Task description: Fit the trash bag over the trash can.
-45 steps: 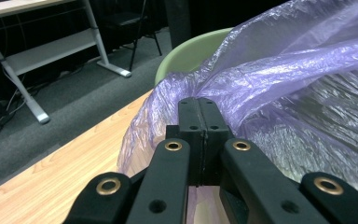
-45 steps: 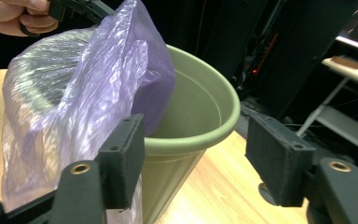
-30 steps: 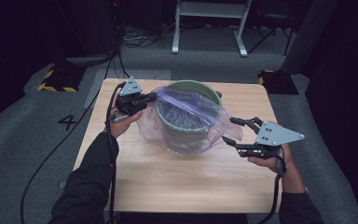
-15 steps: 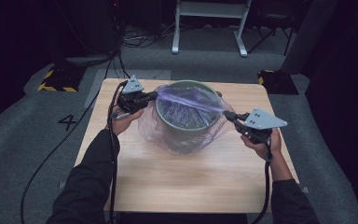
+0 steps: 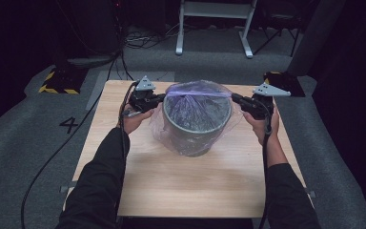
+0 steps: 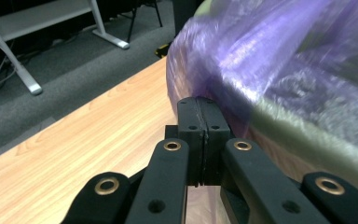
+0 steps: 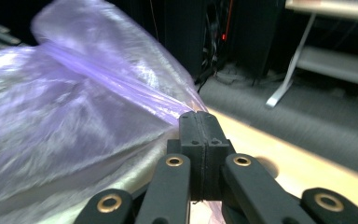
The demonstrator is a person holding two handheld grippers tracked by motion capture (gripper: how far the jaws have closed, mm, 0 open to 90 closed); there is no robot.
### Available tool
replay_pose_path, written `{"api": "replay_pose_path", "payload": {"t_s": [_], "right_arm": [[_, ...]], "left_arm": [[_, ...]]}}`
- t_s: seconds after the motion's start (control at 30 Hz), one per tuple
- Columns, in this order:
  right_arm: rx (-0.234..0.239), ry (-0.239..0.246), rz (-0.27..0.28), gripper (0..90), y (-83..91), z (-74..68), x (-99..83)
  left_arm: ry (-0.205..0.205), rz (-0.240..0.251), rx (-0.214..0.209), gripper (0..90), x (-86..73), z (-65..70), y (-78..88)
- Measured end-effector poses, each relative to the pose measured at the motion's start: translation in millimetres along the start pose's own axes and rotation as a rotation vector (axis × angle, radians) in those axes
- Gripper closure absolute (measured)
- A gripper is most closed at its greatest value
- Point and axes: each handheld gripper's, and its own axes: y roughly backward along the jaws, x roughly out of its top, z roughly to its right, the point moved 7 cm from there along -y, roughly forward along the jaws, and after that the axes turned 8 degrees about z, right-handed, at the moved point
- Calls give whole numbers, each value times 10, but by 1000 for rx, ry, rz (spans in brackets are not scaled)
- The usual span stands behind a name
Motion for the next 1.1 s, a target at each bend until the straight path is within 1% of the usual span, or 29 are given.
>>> {"api": "replay_pose_path", "payload": {"t_s": [0.03,0.1,0.2,0.27,0.3,0.33,0.4,0.43,0.47,0.57,0.63,0.67,0.7,0.77,0.8,0.83,0.87,0.93,0.97,1.0,1.03,1.07,1.1], "right_arm": [[-15,-14,-21,900,-56,32,-46],[-22,-25,-39,900,-131,65,-108],[-4,-78,-37,900,-209,88,-172],[-4,-92,-42,900,-244,105,-204],[-2,-109,-47,900,-271,119,-226],[-2,-114,-51,900,-286,127,-238],[-11,-121,-62,900,-319,154,-266],[-14,-130,-72,900,-335,169,-287],[-10,-141,-72,900,-342,176,-297],[17,-207,-94,900,-377,210,-370],[18,-218,-108,900,-394,239,-413],[18,-227,-118,900,-396,245,-429],[19,-237,-128,900,-402,254,-449],[17,-229,-153,900,-415,270,-493],[11,-233,-168,900,-422,280,-525],[9,-237,-176,900,-426,285,-544],[16,-244,-181,900,-431,285,-574],[31,-245,-182,900,-433,273,-615],[38,-250,-180,900,-432,266,-627],[48,-256,-169,900,-428,255,-639],[52,-257,-168,900,-421,243,-646],[71,-255,-165,900,-416,215,-663],[78,-255,-164,900,-415,199,-673]], "left_arm": [[0,-5,-2,890,-5,2,-22],[6,-8,-7,888,-15,6,-63],[17,-11,-12,884,-31,6,-114],[32,-13,-11,873,-40,-5,-142],[41,-14,-6,855,-46,-7,-156],[47,-15,-2,836,-54,-10,-171],[53,-22,8,787,-76,-8,-204],[59,-22,23,743,-83,-14,-216],[70,-21,51,677,-90,-34,-232],[102,-15,66,539,-112,-62,-241],[134,-11,57,463,-132,-71,-236],[148,-9,45,444,-141,-71,-231],[153,-10,34,427,-151,-70,-225],[156,-15,24,388,-177,-68,-206],[157,-14,20,378,-188,-60,-196],[145,-13,11,383,-211,-50,-187],[145,-11,2,398,-231,-35,-181],[149,-6,-21,414,-264,-8,-171],[155,-2,-42,416,-284,12,-164],[159,5,-48,428,-295,24,-159],[159,6,-58,453,-316,49,-154],[156,2,-70,493,-330,71,-150],[140,-7,-82,525,-356,110,-147]]}}
